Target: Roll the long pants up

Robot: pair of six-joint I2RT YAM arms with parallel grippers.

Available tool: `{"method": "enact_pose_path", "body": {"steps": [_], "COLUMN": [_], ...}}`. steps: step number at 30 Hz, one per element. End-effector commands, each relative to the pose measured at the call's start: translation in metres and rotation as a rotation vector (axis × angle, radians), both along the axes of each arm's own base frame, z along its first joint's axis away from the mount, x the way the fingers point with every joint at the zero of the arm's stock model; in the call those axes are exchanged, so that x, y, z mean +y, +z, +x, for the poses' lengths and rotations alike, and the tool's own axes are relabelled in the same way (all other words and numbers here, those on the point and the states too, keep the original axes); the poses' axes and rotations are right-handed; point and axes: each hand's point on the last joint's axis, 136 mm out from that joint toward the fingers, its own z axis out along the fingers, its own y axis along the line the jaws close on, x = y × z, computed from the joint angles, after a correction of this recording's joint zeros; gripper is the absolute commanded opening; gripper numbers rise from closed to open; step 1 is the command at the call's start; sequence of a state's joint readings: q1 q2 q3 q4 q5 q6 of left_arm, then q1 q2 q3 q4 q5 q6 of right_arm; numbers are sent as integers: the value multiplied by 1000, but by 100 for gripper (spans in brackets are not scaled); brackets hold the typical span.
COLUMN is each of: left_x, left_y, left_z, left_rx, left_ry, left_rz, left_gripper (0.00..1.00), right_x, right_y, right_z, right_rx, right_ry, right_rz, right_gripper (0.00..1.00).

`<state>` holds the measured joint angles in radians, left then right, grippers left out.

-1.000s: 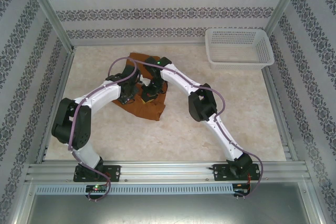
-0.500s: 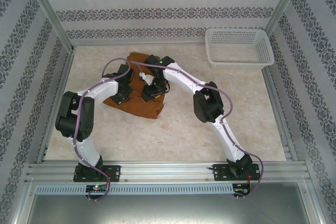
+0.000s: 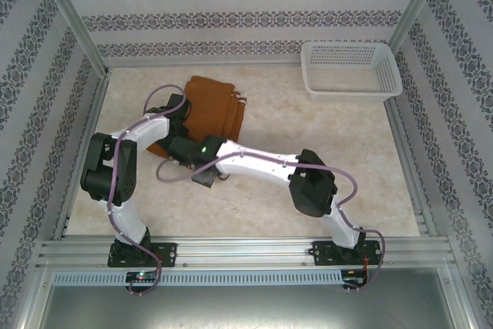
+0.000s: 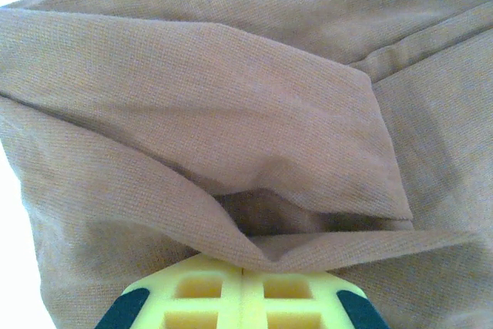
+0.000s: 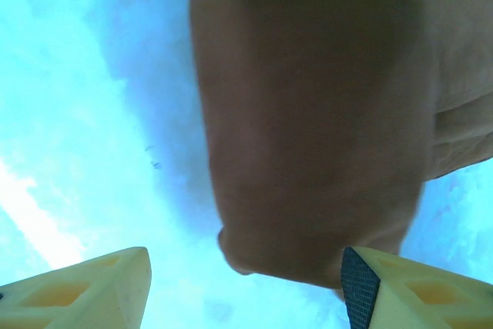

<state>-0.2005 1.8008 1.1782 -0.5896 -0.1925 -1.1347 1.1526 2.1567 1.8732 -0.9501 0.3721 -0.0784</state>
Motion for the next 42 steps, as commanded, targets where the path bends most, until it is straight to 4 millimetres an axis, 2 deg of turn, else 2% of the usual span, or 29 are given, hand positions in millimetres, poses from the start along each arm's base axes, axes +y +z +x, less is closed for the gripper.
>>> {"method": "enact_pose_path", "body": {"steps": [1,6,11,18,22,24,26,27,28,31,34,42], "left_x": [19,17,15,11,9,9,8,8,8,8,8,13], "left_y": [-15,-11,-9,-10,-9,-8,-7,-6,-5,-1,7,50], "left_z": [-18,-15,-15,-14,-14,-14,-14,-14,-14,-14,-14,-5], "left_rx": [88,78,74,66,64,61,58,57,55,46,31,-51], "left_ry": [37,28,24,17,11,10,7,6,4,2,-1,-14], "left_rz": [46,27,16,-12,-20,-22,-25,-26,-27,-28,-28,-22], "left_gripper": [0,0,0,0,0,0,0,0,0,0,0,0], "right_x": [-2,-2,0,7,12,9,4,2,0,-6,-8,-9], "right_y": [-4,-32,-47,-64,-73,-81,-89,-91,-91,-89,-83,-43], "right_z": [19,22,23,48,61,69,73,74,76,76,67,31], "right_rx": [-219,-299,-295,-394,-414,-384,-331,-310,-300,-265,-183,120], "right_ry": [38,108,120,128,150,140,125,120,110,100,102,56], "right_rz": [-128,-263,-269,-297,-298,-298,-279,-266,-256,-240,-193,-18], "right_gripper": [70,70,70,70,66,59,44,27,1,0,0,0]}}
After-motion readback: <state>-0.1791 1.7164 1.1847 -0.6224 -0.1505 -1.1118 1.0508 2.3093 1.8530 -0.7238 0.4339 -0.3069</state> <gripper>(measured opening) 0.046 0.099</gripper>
